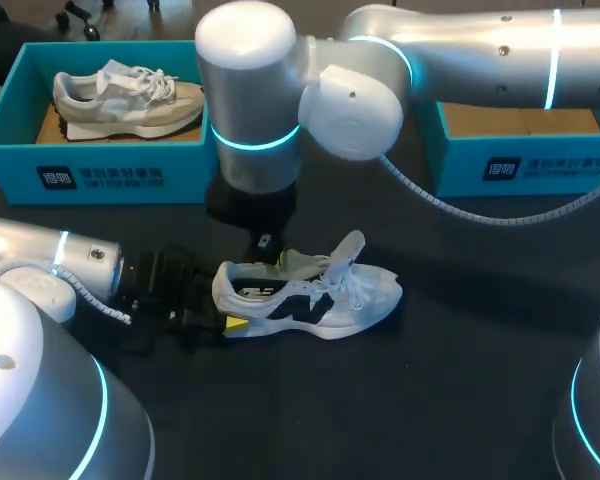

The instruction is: Take the shoe out of the shoebox, open the shoe tongue, remove and reinsert the insole, then place the shoe into the shoebox

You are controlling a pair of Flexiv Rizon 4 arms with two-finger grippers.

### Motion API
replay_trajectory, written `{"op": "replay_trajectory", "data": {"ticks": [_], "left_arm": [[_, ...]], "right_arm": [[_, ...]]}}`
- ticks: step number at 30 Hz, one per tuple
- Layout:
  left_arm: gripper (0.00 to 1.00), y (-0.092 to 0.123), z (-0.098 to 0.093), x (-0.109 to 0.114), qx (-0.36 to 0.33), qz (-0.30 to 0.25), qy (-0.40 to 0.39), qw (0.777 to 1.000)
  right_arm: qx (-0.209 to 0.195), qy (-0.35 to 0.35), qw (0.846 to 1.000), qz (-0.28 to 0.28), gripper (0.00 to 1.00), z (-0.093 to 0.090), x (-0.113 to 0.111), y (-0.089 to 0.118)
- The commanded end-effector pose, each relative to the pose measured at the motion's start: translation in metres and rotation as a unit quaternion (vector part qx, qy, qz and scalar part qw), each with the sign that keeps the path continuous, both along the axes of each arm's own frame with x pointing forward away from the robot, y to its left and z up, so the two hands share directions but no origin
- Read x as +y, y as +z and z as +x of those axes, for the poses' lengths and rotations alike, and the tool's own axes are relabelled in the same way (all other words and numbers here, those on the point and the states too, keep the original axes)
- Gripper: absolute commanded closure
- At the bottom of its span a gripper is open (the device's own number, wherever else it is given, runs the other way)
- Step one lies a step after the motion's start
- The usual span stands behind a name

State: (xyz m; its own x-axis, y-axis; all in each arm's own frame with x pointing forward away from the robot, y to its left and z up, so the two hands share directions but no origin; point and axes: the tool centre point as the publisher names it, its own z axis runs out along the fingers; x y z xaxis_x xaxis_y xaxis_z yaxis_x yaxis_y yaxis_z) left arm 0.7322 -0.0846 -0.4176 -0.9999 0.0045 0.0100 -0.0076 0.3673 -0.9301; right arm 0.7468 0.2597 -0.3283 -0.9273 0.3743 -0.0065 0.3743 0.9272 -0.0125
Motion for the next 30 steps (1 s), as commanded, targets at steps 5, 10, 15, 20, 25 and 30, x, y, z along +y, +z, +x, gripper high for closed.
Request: {"op": "replay_trajectory", "data": {"ticks": [5, 10, 15, 20, 25, 30], "left_arm": [[1.0, 0.001, 0.0, 0.0, 0.0, 0.001, 0.0, 1.0], [1.0, 0.001, 0.0, 0.0, 0.0, 0.001, 0.0, 1.0], [1.0, 0.001, 0.0, 0.0, 0.0, 0.001, 0.0, 1.0], [1.0, 0.001, 0.0, 0.0, 0.0, 0.001, 0.0, 1.0], [1.0, 0.001, 0.0, 0.0, 0.0, 0.001, 0.0, 1.0], [1.0, 0.001, 0.0, 0.0, 0.0, 0.001, 0.0, 1.0]], "right_arm": [[0.007, -0.016, 1.0, 0.026, 1.0, -0.002, -0.003, -0.012], [0.007, -0.016, 1.0, 0.026, 1.0, -0.002, -0.003, -0.012], [0.007, -0.016, 1.0, 0.026, 1.0, -0.002, -0.003, -0.012], [-0.004, -0.008, 1.0, 0.014, 1.0, -0.008, -0.011, -0.011], [-0.016, 0.013, 1.0, -0.002, 1.0, -0.012, -0.014, -0.01], [-0.024, 0.033, 0.999, -0.007, 1.0, -0.01, -0.009, -0.021]]}}
